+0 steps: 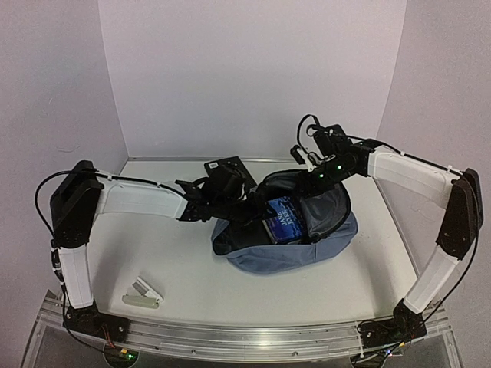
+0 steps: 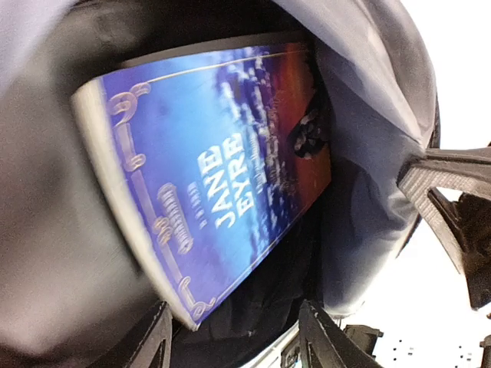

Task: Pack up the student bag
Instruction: Place the stationery in the student bag, then pick up the stationery from the center of the board.

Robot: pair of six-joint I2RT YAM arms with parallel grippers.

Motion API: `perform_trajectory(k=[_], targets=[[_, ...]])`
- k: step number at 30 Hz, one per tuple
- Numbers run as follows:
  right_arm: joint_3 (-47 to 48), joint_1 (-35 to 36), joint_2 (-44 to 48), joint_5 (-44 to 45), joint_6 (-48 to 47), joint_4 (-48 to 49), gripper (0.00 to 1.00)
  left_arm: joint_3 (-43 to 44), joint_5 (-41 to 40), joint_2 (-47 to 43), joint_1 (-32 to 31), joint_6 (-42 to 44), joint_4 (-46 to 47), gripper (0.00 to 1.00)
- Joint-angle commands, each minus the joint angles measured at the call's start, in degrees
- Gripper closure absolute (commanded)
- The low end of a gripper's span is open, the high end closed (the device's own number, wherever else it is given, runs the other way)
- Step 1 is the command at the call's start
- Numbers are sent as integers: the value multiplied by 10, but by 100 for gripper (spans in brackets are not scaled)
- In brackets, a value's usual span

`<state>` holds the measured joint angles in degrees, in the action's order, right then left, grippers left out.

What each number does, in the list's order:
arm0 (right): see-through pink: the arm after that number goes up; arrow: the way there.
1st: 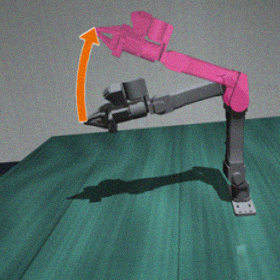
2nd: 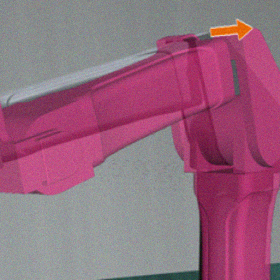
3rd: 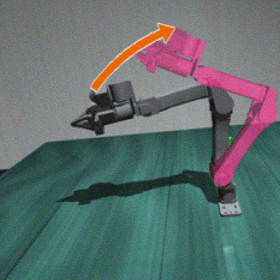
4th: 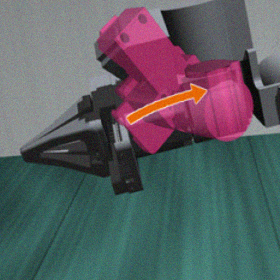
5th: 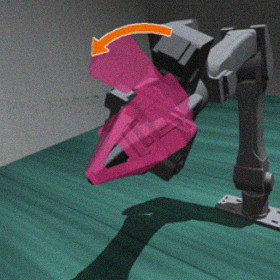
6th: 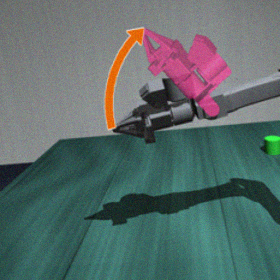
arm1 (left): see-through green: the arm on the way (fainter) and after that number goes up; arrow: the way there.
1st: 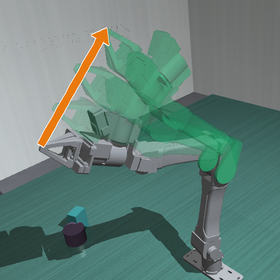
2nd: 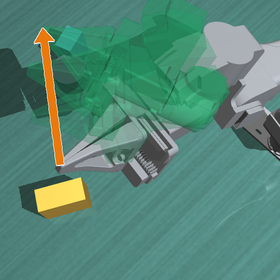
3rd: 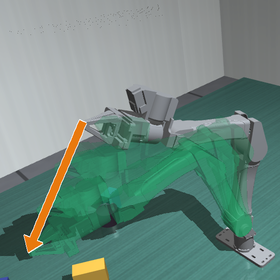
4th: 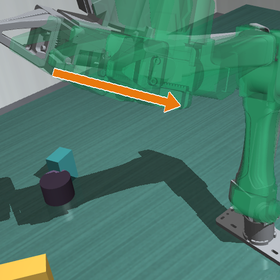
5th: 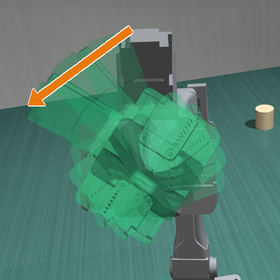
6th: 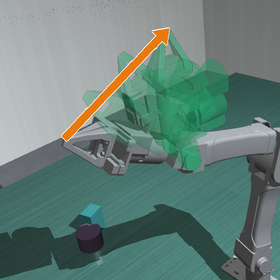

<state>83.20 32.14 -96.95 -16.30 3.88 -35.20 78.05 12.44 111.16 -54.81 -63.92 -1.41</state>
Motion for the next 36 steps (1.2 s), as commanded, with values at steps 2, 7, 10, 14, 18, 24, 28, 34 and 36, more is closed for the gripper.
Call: perform_trajectory(k=[2,7,10,14,18,24,28,34,36], targets=[[7,-2,16,-28,4,21,100,-22,-23,3,1,-18,3,45],[1,-3,22,-27,5,21,100,54,2,70,1,18,4,51],[-4,-2,28,-23,5,21,100,115,22,117,1,36,6,58],[-13,-2,37,-14,1,21,100,186,51,162,0,50,12,69],[-18,-3,40,-4,-4,21,100,245,65,191,1,65,0,74],[-31,-23,29,15,-22,21,100,231,72,159,1,109,-16,50],[-51,-44,14,27,-42,21,100,185,25,79,2,182,-78,36],[-74,-84,-15,27,-64,22,100,102,-22,-19,52,206,-136,28],[-82,-97,-14,31,-71,22,100,59,-22,-51,89,198,-127,27]])
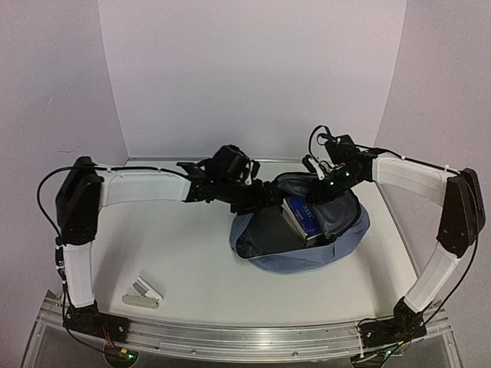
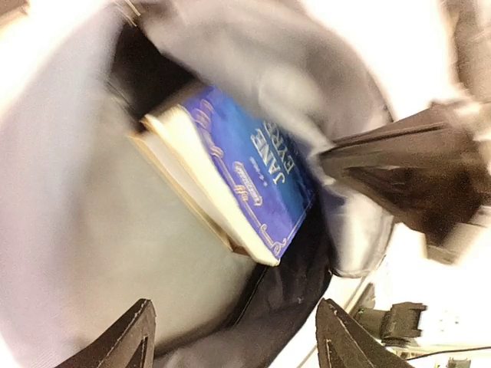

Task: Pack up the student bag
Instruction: Pick up the stationery from the center of the board.

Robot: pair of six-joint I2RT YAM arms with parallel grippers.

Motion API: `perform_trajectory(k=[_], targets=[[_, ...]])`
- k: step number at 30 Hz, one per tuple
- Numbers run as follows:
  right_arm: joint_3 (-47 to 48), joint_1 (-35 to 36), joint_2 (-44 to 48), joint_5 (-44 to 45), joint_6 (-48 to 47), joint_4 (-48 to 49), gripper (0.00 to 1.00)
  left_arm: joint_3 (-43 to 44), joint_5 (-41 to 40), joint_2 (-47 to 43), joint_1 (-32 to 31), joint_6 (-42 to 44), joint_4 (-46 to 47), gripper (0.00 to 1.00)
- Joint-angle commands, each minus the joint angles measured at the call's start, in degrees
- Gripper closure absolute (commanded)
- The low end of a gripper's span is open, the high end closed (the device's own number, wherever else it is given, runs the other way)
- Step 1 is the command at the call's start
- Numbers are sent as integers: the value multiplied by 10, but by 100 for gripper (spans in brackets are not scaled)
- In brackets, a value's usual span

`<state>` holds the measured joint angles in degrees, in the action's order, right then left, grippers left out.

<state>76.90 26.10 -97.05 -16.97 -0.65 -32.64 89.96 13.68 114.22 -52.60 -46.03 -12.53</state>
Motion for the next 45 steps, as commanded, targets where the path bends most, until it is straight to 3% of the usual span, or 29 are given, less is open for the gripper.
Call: perform_trajectory(k=[1,4,7,12,14,18,24,33,38,45], targets=[[-23,-44,-11,40,-29,-5,100,-71,-35,-90,83,21,-17,26],[-32,-66,-2,46,-43,-5,100,-71,-50,-93,122,51,-51,18],[-37,-72,9,47,-54,-6,95,-8,-85,-54,142,124,-120,9],[-35,-72,34,-4,-54,-18,48,139,-137,50,154,232,-233,2],[-29,-72,41,-24,-52,-24,38,209,-157,97,154,268,-272,2],[-14,-72,46,-57,-43,-33,30,340,-169,181,156,312,-317,2],[-1,-71,49,-88,-30,-39,26,492,-186,291,156,356,-317,2],[21,-62,53,-112,-20,-40,25,520,-179,358,170,379,-269,0],[53,-44,41,-112,-14,-40,25,489,-162,366,180,367,-273,2],[163,-6,-37,-88,9,-25,26,358,-196,325,180,365,-276,10]])
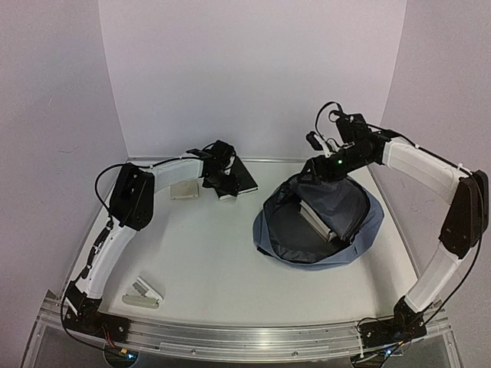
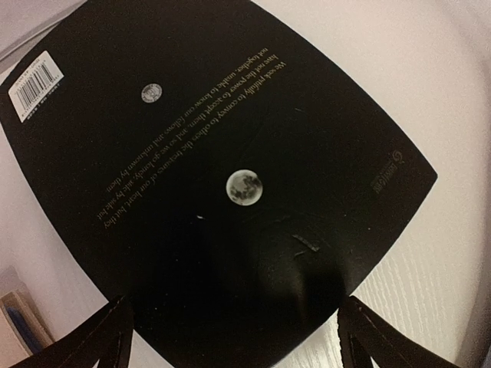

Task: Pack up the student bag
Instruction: Pick up the stationery from the center of the board.

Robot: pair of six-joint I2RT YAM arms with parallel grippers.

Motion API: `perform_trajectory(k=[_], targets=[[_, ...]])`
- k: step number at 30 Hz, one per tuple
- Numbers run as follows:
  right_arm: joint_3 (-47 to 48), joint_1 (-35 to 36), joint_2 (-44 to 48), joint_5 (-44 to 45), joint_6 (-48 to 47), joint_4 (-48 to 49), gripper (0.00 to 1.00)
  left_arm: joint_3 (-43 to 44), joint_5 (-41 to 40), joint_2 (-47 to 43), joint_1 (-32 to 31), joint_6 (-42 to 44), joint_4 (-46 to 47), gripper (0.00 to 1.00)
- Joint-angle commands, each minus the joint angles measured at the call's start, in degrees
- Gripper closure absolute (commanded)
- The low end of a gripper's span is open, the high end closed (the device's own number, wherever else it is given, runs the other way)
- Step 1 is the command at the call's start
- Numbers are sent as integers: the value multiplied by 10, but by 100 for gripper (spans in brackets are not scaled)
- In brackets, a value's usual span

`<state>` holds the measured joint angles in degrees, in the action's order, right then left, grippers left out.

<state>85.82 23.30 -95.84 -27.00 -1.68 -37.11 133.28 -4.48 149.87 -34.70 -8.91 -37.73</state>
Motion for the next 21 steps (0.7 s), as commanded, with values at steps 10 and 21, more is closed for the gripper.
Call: perform_trajectory(k=[10,21], targets=[[340,66,-308,45,122,66,26,-228,9,-121,3,-29,22,20],[541,70,-533,137,198,115,23,-384,199,-226,57,-197,230,14]])
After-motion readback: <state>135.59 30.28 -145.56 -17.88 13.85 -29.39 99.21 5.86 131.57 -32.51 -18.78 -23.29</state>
